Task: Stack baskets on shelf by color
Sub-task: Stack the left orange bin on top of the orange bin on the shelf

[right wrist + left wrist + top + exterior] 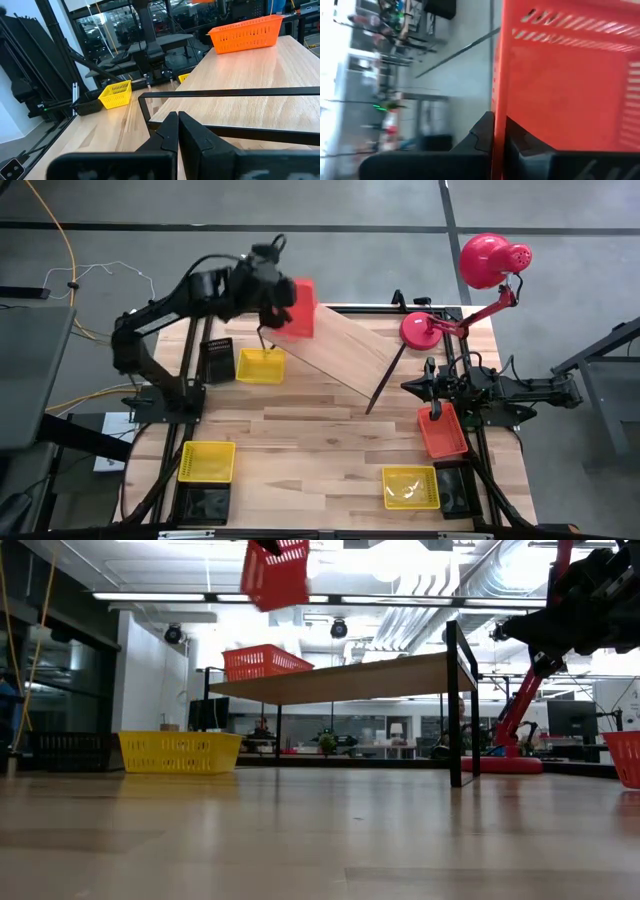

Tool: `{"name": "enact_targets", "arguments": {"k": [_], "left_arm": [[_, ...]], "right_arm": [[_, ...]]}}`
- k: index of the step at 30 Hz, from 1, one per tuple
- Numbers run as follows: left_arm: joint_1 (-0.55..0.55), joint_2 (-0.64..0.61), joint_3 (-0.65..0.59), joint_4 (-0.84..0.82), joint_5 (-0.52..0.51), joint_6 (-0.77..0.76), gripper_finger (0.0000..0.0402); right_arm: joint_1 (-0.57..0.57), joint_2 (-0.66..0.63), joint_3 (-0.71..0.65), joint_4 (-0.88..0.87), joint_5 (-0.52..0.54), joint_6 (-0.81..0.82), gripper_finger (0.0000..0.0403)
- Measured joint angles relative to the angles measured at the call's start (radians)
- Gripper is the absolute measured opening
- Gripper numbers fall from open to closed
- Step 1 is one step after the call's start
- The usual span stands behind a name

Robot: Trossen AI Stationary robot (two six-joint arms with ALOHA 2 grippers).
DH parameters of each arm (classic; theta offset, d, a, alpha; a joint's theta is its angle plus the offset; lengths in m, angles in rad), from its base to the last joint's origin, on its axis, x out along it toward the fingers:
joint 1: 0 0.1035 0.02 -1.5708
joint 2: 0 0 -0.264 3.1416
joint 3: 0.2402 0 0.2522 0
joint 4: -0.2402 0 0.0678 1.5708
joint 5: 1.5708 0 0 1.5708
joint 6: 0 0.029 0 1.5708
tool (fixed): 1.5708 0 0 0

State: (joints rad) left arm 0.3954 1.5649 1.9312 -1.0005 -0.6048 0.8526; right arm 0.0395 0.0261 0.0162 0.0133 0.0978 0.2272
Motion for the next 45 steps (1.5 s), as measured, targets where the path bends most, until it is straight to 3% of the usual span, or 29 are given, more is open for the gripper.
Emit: {"name": "enact_targets", "arguments": {"k": [7,10,16,23,37,45], "left_arm": [[0.04,0.106,0.076,-0.024,-0.002,0.323,0.0],[0.063,0.141,0.076,-0.062,0.007,0.383,0.0],[0.125,0.195,0.076,-0.155,0.042,0.381,0.0],[0.159,0.203,0.076,-0.164,0.177,0.345,0.0],[0.16,0.204,0.076,-0.163,0.215,0.247,0.0002],[0.161,0.204,0.076,-0.162,0.215,0.207,0.0034]], "right_arm": [[0.0,0.0,0.0,0.0,0.0,0.0,0.0],[0.0,0.0,0.0,0.0,0.0,0.0,0.0],[0.0,0.0,0.0,0.0,0.0,0.0,0.0],[0.0,0.0,0.0,0.0,0.0,0.0,0.0],[0.0,0.0,0.0,0.0,0.0,0.0,0.0],[0.0,0.0,0.0,0.0,0.0,0.0,0.0]]}}
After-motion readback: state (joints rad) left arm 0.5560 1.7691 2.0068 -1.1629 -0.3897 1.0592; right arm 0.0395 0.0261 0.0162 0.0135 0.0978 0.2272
